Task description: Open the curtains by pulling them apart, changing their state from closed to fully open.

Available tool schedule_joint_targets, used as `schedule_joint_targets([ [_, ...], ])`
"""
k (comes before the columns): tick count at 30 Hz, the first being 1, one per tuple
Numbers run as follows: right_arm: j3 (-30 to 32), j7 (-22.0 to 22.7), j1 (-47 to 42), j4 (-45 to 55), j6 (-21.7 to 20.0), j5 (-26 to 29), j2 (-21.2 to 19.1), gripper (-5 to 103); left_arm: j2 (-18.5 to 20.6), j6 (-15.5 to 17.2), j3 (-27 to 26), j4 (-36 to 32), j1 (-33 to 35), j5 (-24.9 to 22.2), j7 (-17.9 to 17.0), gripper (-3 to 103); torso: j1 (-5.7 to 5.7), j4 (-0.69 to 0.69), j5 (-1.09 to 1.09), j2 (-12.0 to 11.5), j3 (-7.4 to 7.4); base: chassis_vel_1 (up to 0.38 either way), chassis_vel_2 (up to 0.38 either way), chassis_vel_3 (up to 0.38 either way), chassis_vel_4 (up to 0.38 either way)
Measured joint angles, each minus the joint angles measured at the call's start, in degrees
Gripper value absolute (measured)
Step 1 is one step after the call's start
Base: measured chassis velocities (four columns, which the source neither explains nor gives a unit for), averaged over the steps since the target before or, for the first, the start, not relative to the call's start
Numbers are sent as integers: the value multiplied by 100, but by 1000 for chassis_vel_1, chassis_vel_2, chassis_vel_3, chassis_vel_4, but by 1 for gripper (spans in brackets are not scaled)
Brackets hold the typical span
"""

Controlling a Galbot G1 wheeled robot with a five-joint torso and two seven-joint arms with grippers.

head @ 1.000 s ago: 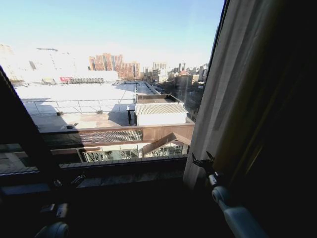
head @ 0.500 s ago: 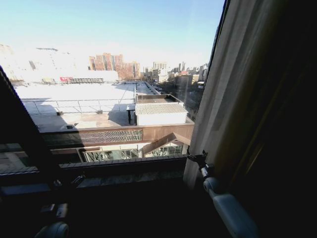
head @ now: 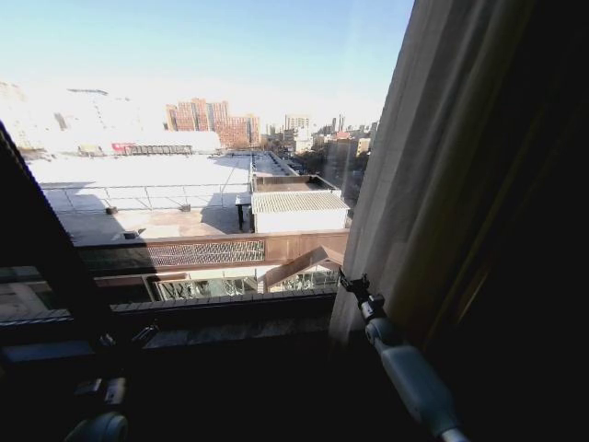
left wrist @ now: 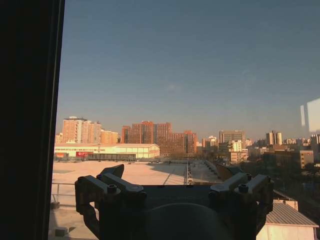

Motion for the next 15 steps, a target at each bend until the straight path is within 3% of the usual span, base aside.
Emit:
schedule_joint_targets([
  [4,24,-1,-45,11,20,-29,14,43,0,0,0,0,0,0,0,100,0,0,0,0,0,0,0,0,0],
  [5,41,-50,-67,17,61,-15,20,32,0,0,0,0,0,0,0,100,0,0,1,0,0,0,0,0,0],
  [7,55,-117,-84,25,93,24,24,32,0,0,0,0,0,0,0,100,0,0,0,0,0,0,0,0,0],
  [11,142,-447,-188,76,236,203,32,10,0,0,0,0,0,0,0,100,0,0,1,0,0,0,0,0,0],
  [13,168,-514,-208,76,307,242,37,10,0,0,0,0,0,0,0,100,-1,0,0,0,0,0,0,0,0],
  [15,209,-580,-265,119,347,297,32,2,0,0,0,0,0,0,0,100,-1,0,1,0,0,0,0,0,0],
])
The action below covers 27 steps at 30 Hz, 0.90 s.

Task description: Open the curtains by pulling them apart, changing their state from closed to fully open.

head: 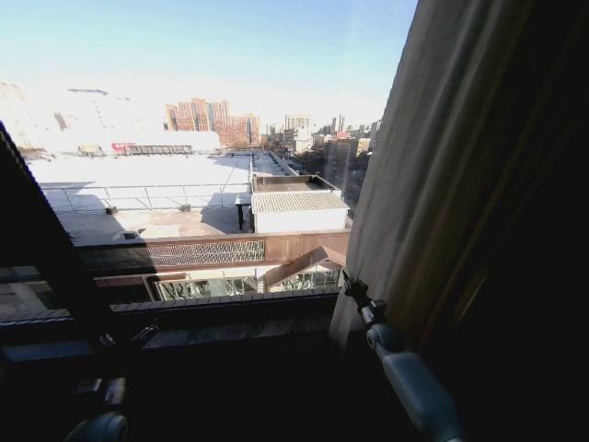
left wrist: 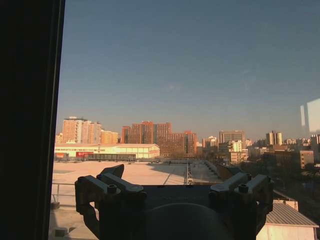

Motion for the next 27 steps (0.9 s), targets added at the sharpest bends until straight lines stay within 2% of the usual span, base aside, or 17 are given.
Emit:
schedule_joint_targets([
  [20,81,-100,-74,-101,78,209,-131,0,0,0,0,0,0,0,0,100,-1,1,0,1,-1,-13,2,21,1],
  [27,114,-173,-82,-138,137,306,-181,0,0,0,-1,0,0,0,-1,100,0,0,0,1,0,-250,-31,233,30],
])
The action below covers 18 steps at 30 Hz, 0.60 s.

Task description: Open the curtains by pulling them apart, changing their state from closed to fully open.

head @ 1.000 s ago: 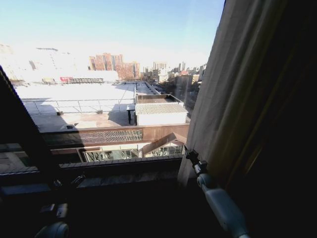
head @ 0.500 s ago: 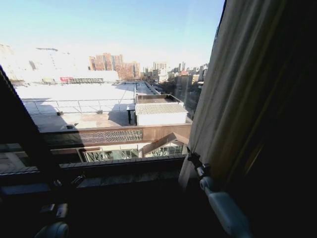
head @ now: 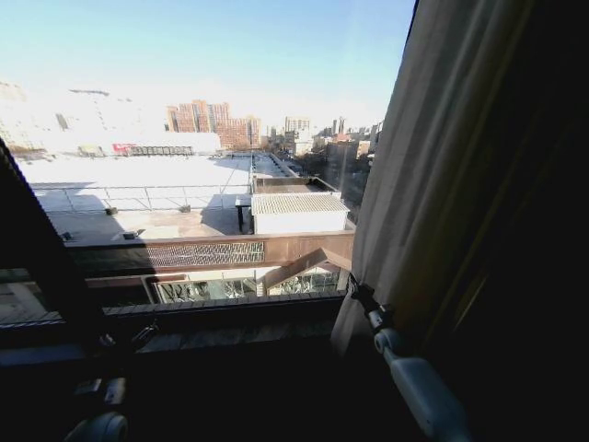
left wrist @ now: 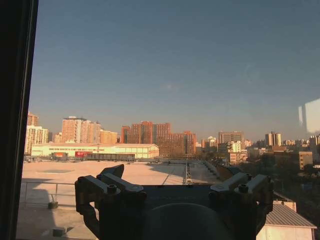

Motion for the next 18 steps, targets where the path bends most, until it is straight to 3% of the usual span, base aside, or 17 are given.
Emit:
schedule_joint_targets([
  [10,118,99,-113,184,62,417,-200,0,0,0,2,0,-1,0,0,100,7,-1,-1,-3,2,-359,-141,346,189],
  [18,172,18,-151,87,288,217,-204,0,0,0,2,0,0,0,0,100,-1,-2,-1,-1,0,-151,-338,122,322],
])
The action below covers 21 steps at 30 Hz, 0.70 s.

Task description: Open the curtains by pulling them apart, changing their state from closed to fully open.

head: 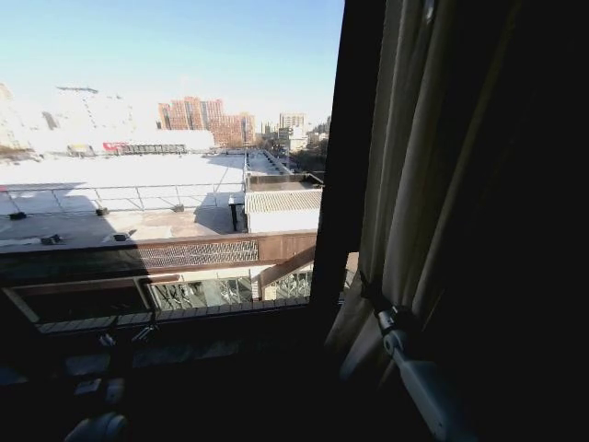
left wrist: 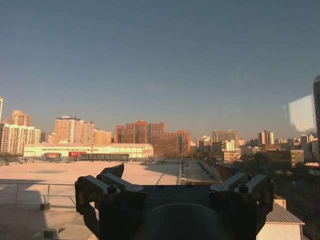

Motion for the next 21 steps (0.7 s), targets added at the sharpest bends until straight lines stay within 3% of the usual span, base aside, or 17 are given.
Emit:
schedule_joint_targets([
  [6,-5,-144,9,-43,122,-175,14,0,-1,0,-1,0,1,0,0,100,-5,-2,4,6,-3,-28,-163,26,169],
  [14,-94,-179,130,-181,146,-561,1,0,0,0,-3,0,-1,0,-1,100,6,4,0,-2,2,-2,37,10,-34],
  [21,-182,233,857,-1292,-69,-620,-132,0,0,0,-2,0,-1,0,-1,100,0,1,2,0,-1,0,8,0,-6],
])
